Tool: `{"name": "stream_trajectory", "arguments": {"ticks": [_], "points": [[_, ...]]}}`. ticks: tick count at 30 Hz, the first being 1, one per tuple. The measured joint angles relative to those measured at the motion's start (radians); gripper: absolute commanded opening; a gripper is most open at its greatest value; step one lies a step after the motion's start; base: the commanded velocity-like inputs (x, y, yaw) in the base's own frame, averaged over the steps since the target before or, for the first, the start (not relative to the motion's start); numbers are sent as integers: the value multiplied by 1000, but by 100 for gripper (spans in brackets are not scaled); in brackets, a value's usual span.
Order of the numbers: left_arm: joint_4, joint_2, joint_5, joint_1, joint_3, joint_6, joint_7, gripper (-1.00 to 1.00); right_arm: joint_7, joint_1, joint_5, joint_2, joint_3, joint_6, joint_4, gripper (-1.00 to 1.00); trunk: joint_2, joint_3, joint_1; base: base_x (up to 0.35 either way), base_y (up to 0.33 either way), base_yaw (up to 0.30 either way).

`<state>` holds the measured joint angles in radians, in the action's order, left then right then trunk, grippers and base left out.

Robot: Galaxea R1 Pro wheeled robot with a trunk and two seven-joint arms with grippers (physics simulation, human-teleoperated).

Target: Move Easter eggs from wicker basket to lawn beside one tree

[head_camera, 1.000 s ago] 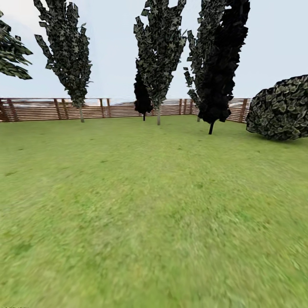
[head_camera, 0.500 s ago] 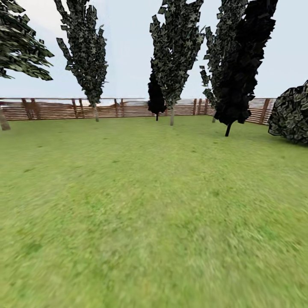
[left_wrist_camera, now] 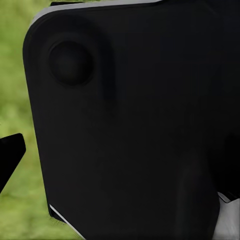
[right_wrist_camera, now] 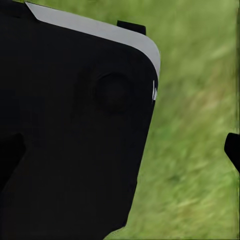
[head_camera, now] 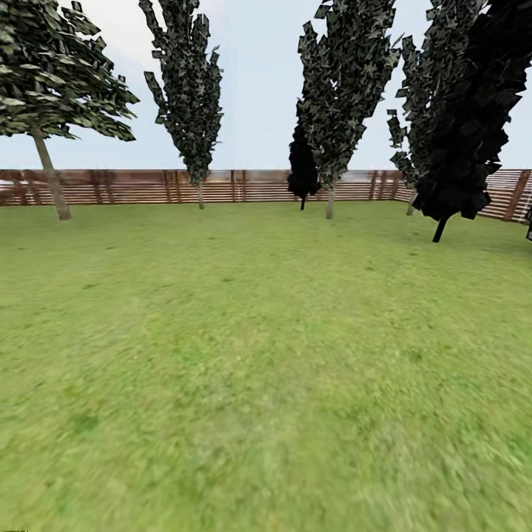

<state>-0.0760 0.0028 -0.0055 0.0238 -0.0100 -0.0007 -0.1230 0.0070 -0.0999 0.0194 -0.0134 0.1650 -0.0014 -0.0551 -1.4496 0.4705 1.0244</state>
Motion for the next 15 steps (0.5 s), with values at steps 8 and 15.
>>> {"name": "stream_trajectory", "arguments": {"ticks": [8, 15], "points": [[0, 0, 0, 0, 0, 0, 0, 100, 1, 0, 0, 1, 0, 0, 0, 100, 0, 0, 0, 325, 0, 286], [0, 0, 0, 0, 0, -1, 0, 100, 0, 0, 0, 1, 0, 0, 0, 100, 0, 0, 0, 325, 0, 292]]}}
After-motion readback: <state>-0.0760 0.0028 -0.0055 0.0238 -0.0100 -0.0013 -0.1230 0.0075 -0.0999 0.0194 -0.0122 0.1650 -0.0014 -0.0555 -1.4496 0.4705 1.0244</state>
